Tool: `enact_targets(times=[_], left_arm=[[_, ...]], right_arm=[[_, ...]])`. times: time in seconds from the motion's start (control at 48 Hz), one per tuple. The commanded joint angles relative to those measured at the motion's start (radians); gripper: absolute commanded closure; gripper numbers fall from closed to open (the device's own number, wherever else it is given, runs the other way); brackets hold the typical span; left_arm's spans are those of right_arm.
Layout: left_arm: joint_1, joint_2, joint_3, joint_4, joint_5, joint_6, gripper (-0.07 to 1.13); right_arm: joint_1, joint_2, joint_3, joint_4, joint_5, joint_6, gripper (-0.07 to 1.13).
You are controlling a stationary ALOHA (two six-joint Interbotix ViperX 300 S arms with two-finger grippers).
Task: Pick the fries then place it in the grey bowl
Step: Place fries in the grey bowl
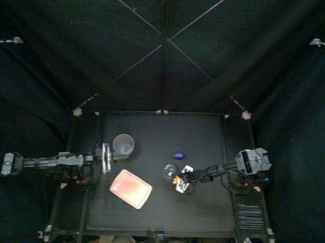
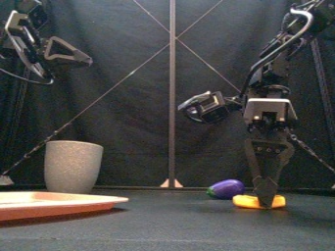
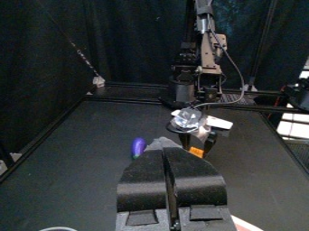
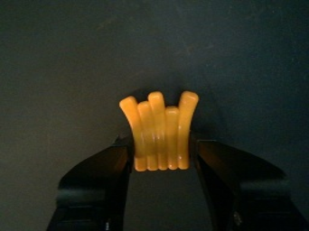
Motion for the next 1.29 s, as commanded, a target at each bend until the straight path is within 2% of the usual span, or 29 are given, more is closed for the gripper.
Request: enact_targets(times=[0.021,0.146,0.375,0.542,0.708,0.833,1.083,1.292], left_arm=[[0.003,0.005,-0.017,-0.002,-0.005,0.000,1.07],[0.003,0.005,-0.020,-0.002,-0.005,-0.002,1.07],[0.003,0.005,-0.031,0.002,-0.018,-0.002,1.07],[-0.003,0.005,-0.035,0.002,-0.044,-0.002,1.07],[-0.005,0.005,-0.041,0.005,-0.063,-0.002,1.07],[-0.006,0.005,-0.043,0.011,-0.074,-0.002,1.07],[-0.009,0.005,-0.043,0.032,-0.078,-0.002,1.07],[-0.011,0.005,-0.043,0.034,-0.078,-0.002,1.07]], right_arm=[[-0.002,-0.023,-0.012,-0.003,-0.008,0.000,0.44],[-0.002,-0.032,-0.026,-0.011,-0.006,0.000,0.55],[-0.051,-0.092,-0.140,-0.115,-0.020,0.009,0.55],[-0.152,-0.091,-0.264,-0.219,-0.103,0.011,0.55],[-0.276,-0.012,-0.394,-0.253,-0.190,0.006,0.55],[-0.330,0.074,-0.499,-0.256,-0.298,0.002,0.55],[-0.359,0.258,-0.713,-0.253,-0.491,0.003,0.55],[-0.353,0.391,-0.884,-0.259,-0.460,0.003,0.51]])
